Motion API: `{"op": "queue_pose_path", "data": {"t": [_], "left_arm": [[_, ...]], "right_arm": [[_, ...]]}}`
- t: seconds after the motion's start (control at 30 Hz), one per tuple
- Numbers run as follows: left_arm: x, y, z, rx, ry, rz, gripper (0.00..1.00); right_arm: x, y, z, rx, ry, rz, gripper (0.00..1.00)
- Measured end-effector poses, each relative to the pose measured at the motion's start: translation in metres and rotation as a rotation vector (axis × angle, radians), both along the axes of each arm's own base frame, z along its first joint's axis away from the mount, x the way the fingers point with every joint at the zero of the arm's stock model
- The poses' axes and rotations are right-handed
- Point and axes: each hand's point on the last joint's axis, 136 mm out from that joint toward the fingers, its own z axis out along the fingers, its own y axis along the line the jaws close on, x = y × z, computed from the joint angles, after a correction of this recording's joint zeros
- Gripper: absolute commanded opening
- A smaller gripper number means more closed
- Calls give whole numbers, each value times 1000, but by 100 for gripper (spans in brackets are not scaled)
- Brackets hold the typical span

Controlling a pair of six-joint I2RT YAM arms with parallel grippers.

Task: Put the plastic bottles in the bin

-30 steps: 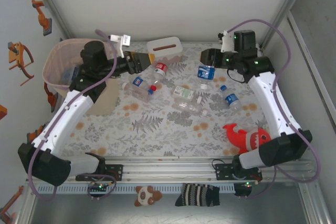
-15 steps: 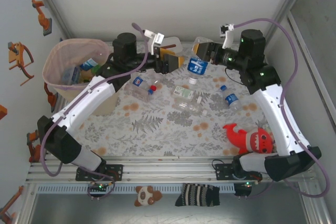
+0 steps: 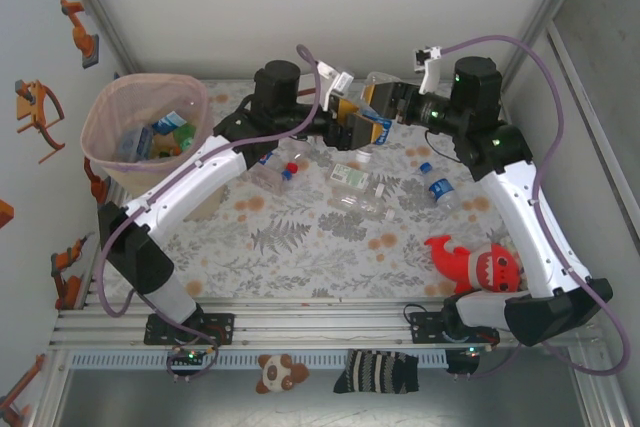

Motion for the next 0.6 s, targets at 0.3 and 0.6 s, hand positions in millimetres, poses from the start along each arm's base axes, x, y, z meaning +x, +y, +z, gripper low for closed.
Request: {"op": "queue_pose_path", "data": {"t": [0.3, 0.6], "left_arm": [[-5, -10, -11, 34, 9, -35, 80], [-10, -12, -10, 33, 7, -58, 67]], "right_arm": [[1, 0, 0, -4, -1, -9, 50], [2, -1, -1, -9, -4, -20, 54]]}}
